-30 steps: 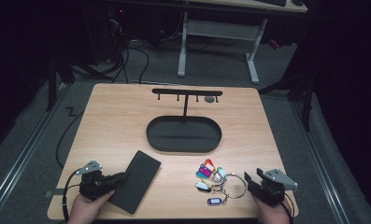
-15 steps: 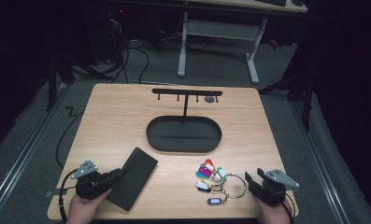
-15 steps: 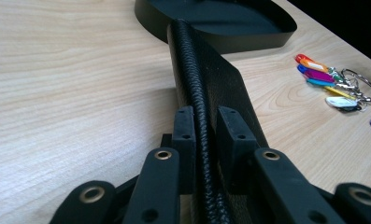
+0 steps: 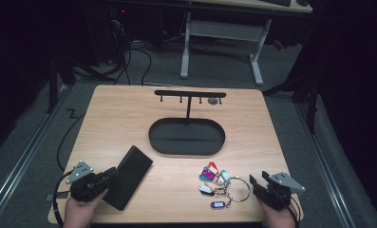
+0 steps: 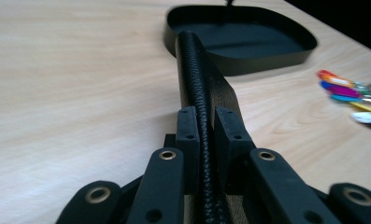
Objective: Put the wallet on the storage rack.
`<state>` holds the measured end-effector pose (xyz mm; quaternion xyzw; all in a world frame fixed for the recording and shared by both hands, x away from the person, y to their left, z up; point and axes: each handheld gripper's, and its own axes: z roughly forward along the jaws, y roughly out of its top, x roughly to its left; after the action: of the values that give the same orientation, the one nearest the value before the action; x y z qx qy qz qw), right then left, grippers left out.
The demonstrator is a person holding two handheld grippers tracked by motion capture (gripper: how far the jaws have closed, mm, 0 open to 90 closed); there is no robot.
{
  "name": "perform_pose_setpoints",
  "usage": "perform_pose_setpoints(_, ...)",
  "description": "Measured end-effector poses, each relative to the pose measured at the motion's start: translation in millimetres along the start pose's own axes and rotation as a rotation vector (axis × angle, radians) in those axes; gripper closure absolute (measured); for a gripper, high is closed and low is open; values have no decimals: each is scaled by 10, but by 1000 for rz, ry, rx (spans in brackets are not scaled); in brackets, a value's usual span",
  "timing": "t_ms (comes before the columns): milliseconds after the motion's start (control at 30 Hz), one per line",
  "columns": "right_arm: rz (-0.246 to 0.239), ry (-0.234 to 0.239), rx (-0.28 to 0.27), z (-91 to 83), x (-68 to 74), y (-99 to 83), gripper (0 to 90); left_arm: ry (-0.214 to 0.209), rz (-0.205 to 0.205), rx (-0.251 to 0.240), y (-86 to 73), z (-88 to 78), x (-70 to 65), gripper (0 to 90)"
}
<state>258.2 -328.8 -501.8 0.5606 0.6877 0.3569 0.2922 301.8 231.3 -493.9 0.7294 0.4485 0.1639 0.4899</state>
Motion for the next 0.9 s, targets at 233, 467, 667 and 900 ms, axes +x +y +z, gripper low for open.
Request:
perform_pose_setpoints(233, 3, 0, -4, -9, 3, 4, 460, 57, 64, -23, 58, -37, -64, 817)
perform_pose_setpoints(467, 13, 7, -8, -18, -16, 0, 459, 97, 130, -47, 87, -38, -172, 820)
perform_pose_setpoints(667, 20, 11, -4, -12, -6, -1, 459, 55, 158, -62, 82, -5, -278, 797)
perform_pose_setpoints(900, 19, 12, -5, -7, -3, 0, 459, 32, 158, -79, 62, 13, -348, 772)
